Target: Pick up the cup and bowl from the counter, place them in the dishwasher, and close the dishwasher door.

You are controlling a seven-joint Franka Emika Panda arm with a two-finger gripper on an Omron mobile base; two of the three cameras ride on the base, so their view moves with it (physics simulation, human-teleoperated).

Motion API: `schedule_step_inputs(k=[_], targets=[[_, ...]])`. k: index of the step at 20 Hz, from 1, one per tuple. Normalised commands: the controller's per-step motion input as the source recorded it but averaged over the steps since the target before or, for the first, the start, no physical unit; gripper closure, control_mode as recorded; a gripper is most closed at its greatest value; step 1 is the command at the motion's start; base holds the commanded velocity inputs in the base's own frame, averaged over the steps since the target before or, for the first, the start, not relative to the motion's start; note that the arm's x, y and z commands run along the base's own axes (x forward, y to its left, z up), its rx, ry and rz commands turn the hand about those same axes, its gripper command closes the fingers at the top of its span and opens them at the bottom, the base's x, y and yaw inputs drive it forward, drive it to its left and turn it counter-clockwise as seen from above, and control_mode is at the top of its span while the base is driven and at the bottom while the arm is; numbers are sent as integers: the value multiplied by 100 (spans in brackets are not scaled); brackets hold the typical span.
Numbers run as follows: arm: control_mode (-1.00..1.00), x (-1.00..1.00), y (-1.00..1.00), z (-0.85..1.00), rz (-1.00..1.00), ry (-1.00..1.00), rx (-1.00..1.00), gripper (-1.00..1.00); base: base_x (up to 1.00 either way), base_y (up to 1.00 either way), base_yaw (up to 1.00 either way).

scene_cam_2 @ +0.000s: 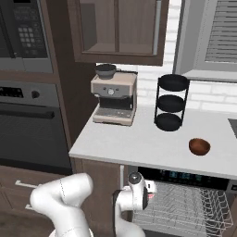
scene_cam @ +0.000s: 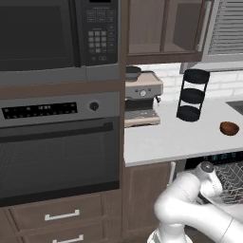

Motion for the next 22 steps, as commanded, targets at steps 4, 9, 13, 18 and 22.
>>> schedule_step_inputs(k=[4, 9, 13, 18, 22], targets=[[-100, 29, -73, -49, 0, 5, 6, 100, 0, 0, 0], [-100, 19, -62, -47, 0, 4, 1, 100, 0, 0, 0], [-100, 11, -19, -42, 0, 0, 0, 100, 0, 0, 0], [-100, 8, -1, -58, 0, 1, 0, 100, 0, 0, 0], [-100, 14, -1, -48, 0, 5, 0, 100, 0, 0, 0]])
